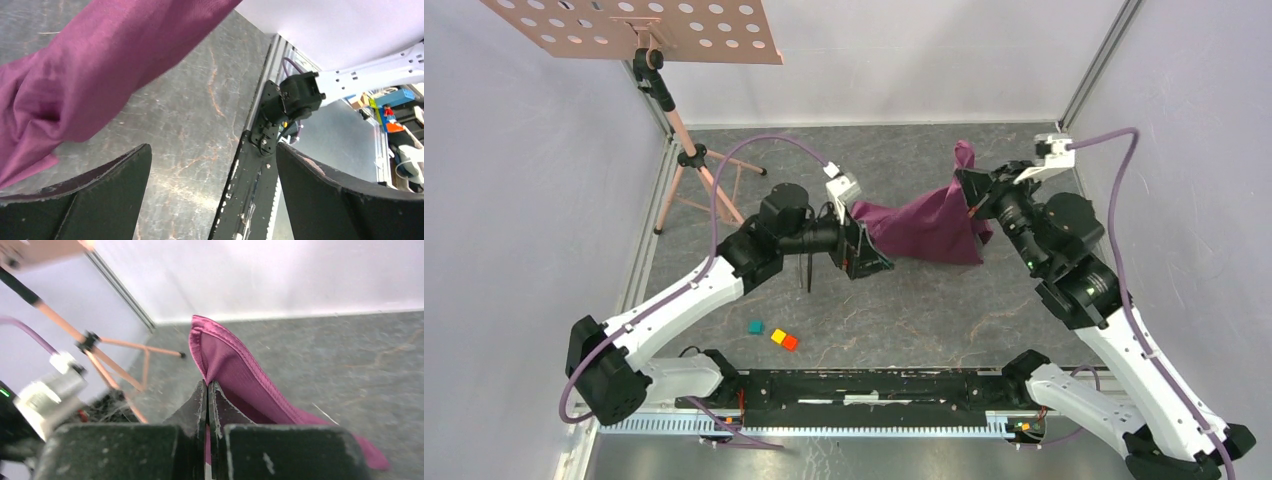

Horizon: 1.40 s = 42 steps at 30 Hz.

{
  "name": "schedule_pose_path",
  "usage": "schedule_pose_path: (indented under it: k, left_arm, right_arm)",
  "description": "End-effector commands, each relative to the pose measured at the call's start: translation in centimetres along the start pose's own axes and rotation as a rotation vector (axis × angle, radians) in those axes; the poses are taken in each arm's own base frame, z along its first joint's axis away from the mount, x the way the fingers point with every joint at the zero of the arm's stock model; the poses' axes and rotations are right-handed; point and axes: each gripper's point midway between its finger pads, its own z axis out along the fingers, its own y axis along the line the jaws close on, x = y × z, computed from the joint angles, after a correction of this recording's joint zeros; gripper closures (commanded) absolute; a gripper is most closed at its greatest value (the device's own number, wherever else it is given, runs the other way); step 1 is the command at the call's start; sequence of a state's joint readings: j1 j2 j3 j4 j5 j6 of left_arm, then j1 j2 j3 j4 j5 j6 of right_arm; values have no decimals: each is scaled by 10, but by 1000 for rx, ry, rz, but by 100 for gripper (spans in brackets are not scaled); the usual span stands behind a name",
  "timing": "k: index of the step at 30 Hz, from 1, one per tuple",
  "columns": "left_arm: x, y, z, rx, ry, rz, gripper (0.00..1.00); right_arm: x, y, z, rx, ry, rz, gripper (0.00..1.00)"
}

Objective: Fold the napkin into a case and place the utensils inside
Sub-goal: Pick up the crumpled napkin from the center of the board.

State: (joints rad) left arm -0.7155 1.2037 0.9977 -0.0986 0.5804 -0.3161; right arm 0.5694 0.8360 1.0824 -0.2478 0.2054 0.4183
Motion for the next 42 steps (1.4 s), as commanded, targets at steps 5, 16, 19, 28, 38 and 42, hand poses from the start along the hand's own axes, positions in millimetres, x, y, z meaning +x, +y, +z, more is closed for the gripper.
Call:
schedule_pose_path:
  k: [5, 16, 19, 28, 38, 42]
  left_arm:
    - [-13, -39, 9, -269, -282, 115, 0]
    - [6, -46, 113, -540, -437, -122, 0]
    - [12, -25, 121, -707, -453, -167, 0]
    - [10, -1, 146, -917, -533, -178, 3]
    - [-14, 10, 176, -1050, -602, -73, 8]
    - [-25, 24, 185, -1088, -597, -34, 20]
  right_arm:
    - [-68, 30, -3, -67, -211, 462, 100]
    - [-105, 43, 3, -87, -269, 661, 100]
    - [-109, 45, 1, -96, -277, 673, 100]
    - [-114, 31, -13, -58, -335, 719, 100]
    - [-119, 27, -26, -61, -361, 743, 100]
    - [-123, 26, -31, -62, -374, 733, 100]
